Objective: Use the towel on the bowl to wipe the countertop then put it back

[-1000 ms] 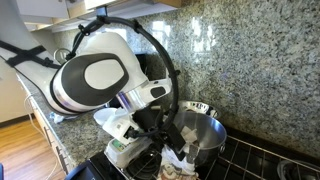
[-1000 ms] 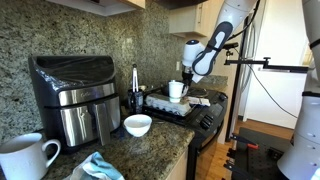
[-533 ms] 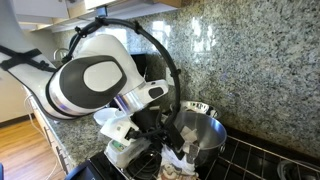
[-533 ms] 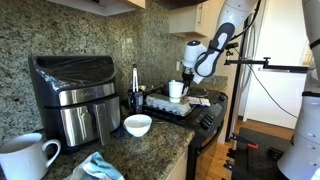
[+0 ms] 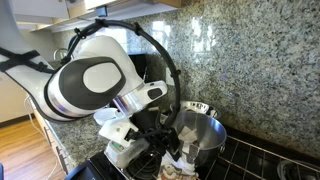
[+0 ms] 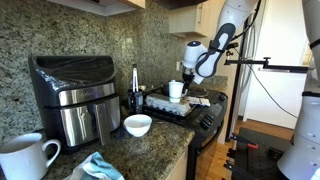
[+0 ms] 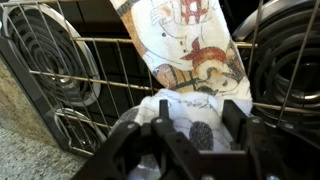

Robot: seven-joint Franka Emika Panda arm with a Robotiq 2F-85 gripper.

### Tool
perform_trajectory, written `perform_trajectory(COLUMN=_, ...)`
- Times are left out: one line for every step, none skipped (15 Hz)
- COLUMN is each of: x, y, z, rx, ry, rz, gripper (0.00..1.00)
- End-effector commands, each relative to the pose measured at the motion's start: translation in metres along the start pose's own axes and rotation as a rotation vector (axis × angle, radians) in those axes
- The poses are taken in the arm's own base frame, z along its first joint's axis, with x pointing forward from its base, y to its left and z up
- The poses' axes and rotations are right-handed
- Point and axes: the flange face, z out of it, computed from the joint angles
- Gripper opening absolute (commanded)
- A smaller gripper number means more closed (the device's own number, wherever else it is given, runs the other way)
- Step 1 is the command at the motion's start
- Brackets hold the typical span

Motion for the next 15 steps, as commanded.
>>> perform_trajectory(x=-0.0044, y=0.0006, z=-0.0057, rx=0.002, ry=0.024, rz=-0.021, gripper=0.26)
perform_trajectory(x=-0.0043, y=0.0003, z=-0.0054, rx=0.000, ry=0.023, rz=-0.025, gripper=0.19)
perform_trajectory(x=-0.0045, y=0.0000, z=-0.0051, rx=-0.001, ry=0.023, rz=-0.029, gripper=0.12)
perform_trajectory(x=-0.0047, y=-0.0004, z=-0.0050, rx=-0.002, ry=0.023, rz=-0.034, gripper=0.06)
perform_trajectory(x=-0.0049, y=-0.0008, z=-0.0049, rx=-0.002, ry=0.023, rz=-0.038, gripper=0.05)
perform_trajectory(x=-0.0050, y=-0.0010, z=-0.0048, rx=-0.002, ry=0.023, rz=-0.040, gripper=0.02)
perform_trajectory(x=-0.0053, y=-0.0011, z=-0.0047, rx=-0.002, ry=0.023, rz=-0.041, gripper=0.01)
perform_trajectory(x=-0.0054, y=-0.0010, z=-0.0047, rx=-0.002, ry=0.023, rz=-0.040, gripper=0.02)
perform_trajectory(x=-0.0057, y=-0.0011, z=-0.0047, rx=-0.001, ry=0.023, rz=-0.040, gripper=0.04)
perform_trajectory(x=-0.0059, y=-0.0013, z=-0.0046, rx=-0.001, ry=0.022, rz=-0.039, gripper=0.04)
perform_trajectory(x=-0.0061, y=-0.0012, z=-0.0044, rx=0.000, ry=0.021, rz=-0.038, gripper=0.06)
perform_trajectory(x=-0.0062, y=-0.0008, z=-0.0044, rx=0.001, ry=0.019, rz=-0.035, gripper=0.06)
perform_trajectory(x=-0.0063, y=-0.0003, z=-0.0045, rx=0.002, ry=0.016, rz=-0.032, gripper=0.06)
perform_trajectory(x=-0.0062, y=0.0009, z=-0.0051, rx=0.003, ry=0.009, rz=-0.025, gripper=0.05)
perform_trajectory(x=-0.0054, y=0.0029, z=-0.0060, rx=-0.002, ry=0.001, rz=-0.019, gripper=0.04)
